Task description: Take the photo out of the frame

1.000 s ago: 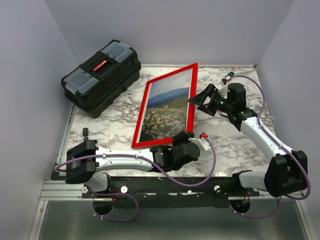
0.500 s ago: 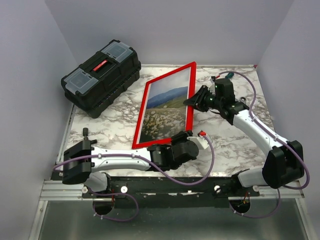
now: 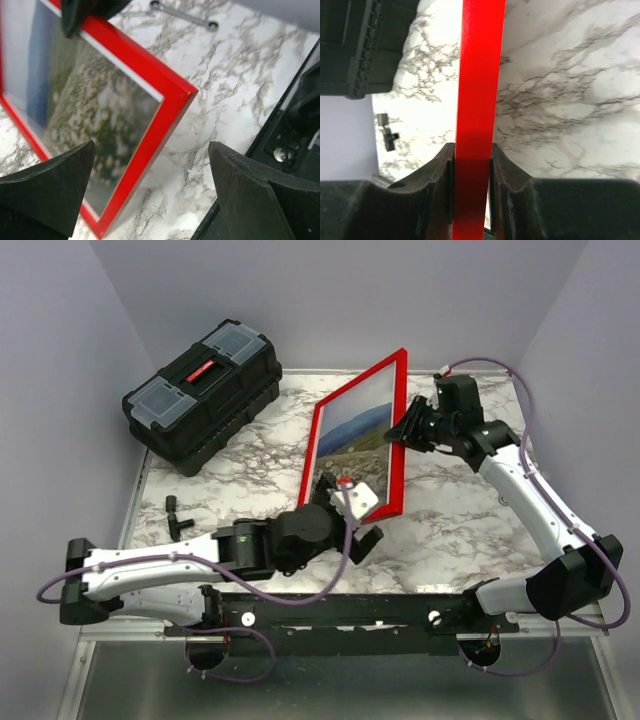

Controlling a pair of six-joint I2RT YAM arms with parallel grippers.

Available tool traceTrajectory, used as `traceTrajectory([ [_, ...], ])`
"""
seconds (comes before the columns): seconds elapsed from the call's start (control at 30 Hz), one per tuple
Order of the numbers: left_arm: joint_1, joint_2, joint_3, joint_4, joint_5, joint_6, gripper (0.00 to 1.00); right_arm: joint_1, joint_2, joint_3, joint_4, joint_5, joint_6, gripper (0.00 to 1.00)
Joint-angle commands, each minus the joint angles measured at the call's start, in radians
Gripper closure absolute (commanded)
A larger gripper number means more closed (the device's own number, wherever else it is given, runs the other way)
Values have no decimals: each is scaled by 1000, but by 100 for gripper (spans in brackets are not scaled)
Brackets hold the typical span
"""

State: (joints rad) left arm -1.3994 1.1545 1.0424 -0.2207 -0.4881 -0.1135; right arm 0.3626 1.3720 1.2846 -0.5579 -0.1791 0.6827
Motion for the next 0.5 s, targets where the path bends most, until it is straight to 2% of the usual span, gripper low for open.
traceTrajectory([
  [0.0, 46, -170, 47, -129, 53, -52, 1, -2, -41, 177, -186, 267, -264, 100],
  [0.1, 121, -241, 50, -178, 88, -88, 1, -3, -28, 291, -311, 309, -302, 100],
  [0.27, 342, -344, 14, -197, 278, -196, 2, 10, 43, 491, -507, 380, -339, 100],
  [0.47, 517, -350, 27, -289, 341, -353, 2, 199, 184, 746, -682, 594, -316, 100],
])
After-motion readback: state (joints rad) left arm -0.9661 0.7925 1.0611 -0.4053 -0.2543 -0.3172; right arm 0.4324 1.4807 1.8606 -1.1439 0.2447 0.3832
